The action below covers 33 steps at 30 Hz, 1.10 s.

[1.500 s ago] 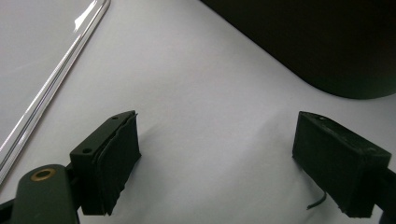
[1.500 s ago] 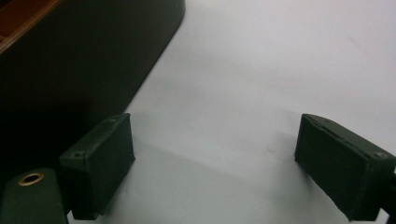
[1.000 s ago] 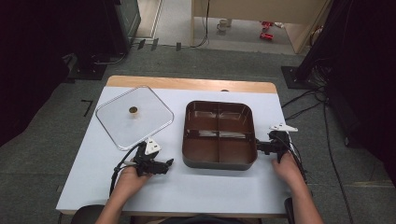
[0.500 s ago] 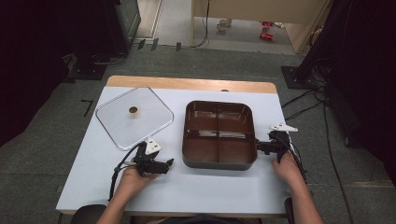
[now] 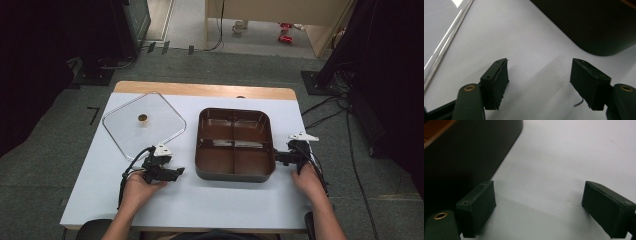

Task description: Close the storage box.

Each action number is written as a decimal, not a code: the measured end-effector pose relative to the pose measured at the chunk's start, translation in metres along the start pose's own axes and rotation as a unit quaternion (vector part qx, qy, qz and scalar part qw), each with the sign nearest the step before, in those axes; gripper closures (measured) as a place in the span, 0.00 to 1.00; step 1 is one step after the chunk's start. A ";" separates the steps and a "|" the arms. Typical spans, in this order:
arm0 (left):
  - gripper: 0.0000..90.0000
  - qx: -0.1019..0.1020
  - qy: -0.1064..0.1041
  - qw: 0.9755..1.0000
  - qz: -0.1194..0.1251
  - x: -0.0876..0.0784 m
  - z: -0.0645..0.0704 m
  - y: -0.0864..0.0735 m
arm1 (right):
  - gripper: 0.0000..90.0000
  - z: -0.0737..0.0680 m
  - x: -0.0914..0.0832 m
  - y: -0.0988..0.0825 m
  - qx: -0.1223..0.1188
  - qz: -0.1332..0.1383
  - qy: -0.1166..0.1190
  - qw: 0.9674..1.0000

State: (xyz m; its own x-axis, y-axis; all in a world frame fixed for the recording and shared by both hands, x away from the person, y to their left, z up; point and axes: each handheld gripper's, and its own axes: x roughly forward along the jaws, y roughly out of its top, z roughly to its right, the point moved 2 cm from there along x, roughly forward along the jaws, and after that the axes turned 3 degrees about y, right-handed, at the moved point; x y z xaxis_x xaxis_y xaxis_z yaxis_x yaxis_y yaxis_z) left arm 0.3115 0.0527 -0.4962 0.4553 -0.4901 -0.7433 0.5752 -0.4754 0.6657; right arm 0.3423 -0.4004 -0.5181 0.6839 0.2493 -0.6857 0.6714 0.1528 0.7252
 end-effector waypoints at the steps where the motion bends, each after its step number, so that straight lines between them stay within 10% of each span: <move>1: 0.36 0.001 0.001 1.000 0.005 -0.001 0.000 0.001 | 0.13 0.000 0.000 0.000 0.000 0.000 0.000 1.000; 33: 0.39 0.021 0.011 1.000 0.019 -0.010 -0.015 0.021 | 0.12 0.000 0.000 0.000 0.000 0.000 0.000 1.000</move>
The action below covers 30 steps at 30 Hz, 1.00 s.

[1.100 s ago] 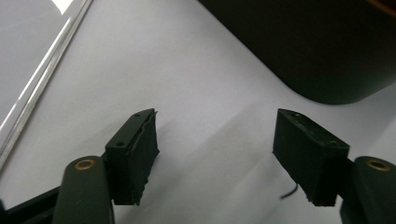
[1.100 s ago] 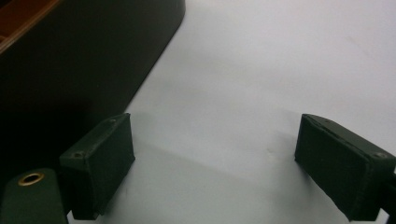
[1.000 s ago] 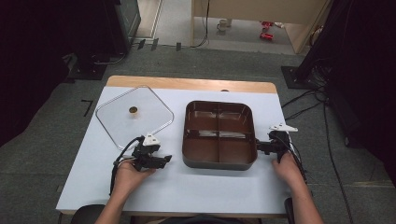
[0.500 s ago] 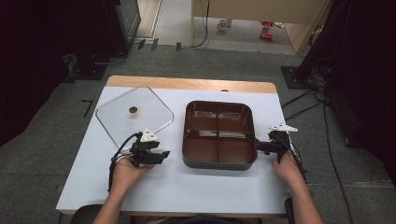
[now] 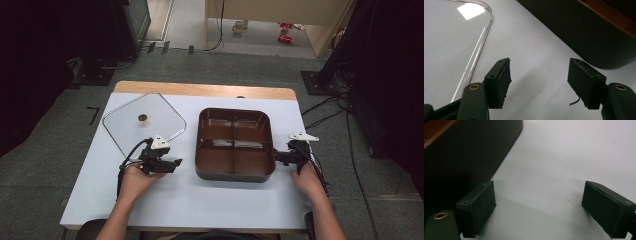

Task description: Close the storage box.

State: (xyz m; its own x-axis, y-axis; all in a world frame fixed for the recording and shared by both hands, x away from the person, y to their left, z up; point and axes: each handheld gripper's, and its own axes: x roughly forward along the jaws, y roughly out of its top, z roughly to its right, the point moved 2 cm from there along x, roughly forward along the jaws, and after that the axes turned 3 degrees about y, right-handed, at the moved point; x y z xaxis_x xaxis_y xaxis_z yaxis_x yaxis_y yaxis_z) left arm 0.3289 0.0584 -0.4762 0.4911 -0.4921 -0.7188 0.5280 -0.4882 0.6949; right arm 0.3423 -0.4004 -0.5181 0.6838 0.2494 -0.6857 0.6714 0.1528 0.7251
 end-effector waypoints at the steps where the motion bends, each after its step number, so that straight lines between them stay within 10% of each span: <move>1: 0.39 -0.002 -0.003 1.000 0.002 0.000 -0.001 0.001 | 0.12 0.000 0.000 0.000 0.000 0.000 0.000 1.000; 30: 0.43 -0.023 -0.005 1.000 0.021 0.002 -0.041 0.026 | 0.12 0.000 0.000 0.000 0.000 0.000 0.000 1.000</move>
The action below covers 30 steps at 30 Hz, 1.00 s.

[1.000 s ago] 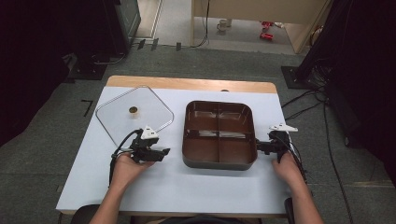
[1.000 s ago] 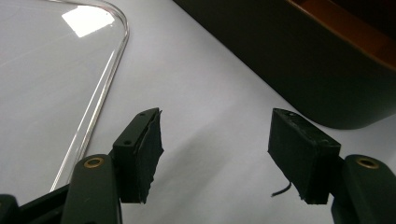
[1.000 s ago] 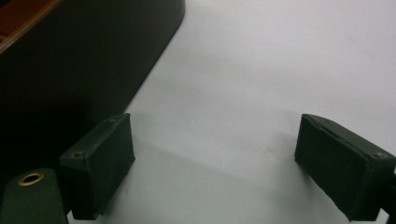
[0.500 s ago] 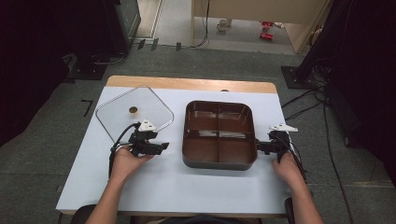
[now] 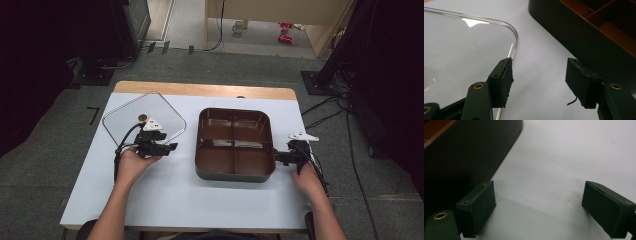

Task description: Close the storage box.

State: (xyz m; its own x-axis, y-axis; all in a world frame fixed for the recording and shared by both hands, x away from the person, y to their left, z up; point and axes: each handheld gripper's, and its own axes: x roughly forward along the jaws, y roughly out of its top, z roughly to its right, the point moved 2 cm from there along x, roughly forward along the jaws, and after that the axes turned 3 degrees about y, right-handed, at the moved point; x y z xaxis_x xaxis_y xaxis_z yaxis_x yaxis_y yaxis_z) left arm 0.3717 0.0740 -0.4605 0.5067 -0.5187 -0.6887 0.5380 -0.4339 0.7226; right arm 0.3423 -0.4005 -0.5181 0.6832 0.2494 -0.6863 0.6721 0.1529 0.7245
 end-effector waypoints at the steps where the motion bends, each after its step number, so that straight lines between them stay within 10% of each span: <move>1: 0.44 0.000 0.003 1.000 0.001 0.000 -0.002 0.001 | 0.12 0.000 0.000 0.000 0.000 0.000 0.000 1.000; 30: 0.44 -0.043 0.041 0.998 -0.001 0.002 -0.069 0.023 | 0.12 0.000 0.000 0.000 0.000 0.001 0.000 1.000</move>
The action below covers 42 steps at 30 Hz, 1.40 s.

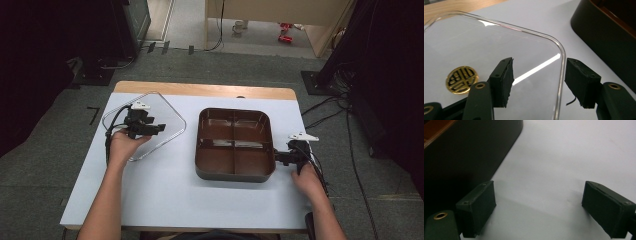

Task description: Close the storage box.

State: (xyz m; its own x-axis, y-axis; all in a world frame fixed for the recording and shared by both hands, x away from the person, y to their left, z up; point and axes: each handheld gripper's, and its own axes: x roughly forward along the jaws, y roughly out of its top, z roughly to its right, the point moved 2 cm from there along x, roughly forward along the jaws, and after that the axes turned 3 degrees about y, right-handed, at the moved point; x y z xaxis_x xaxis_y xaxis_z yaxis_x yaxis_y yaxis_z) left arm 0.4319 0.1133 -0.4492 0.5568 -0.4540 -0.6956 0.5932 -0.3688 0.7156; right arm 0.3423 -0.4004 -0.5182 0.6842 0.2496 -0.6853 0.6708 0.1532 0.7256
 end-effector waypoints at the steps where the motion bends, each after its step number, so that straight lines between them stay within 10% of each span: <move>1: 0.45 -0.002 0.004 1.000 0.000 0.000 -0.003 0.001 | 0.12 0.000 0.000 0.000 0.000 0.000 0.000 1.000; 20: 0.44 -0.040 0.049 0.998 0.017 0.007 -0.052 -0.004 | 0.12 0.000 0.000 0.000 0.000 0.000 0.000 1.000; 42: 0.59 -0.058 0.067 0.996 0.006 0.028 -0.065 -0.027 | 0.12 0.000 0.000 0.000 0.000 0.000 0.000 1.000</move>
State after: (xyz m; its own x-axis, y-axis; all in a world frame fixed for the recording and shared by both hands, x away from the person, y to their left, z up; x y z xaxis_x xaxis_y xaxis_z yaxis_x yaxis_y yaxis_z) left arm 0.4697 0.1633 -0.4923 0.6320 -0.3418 -0.6956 0.6454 -0.2648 0.7165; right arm 0.3423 -0.4004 -0.5182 0.6840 0.2495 -0.6855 0.6710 0.1533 0.7254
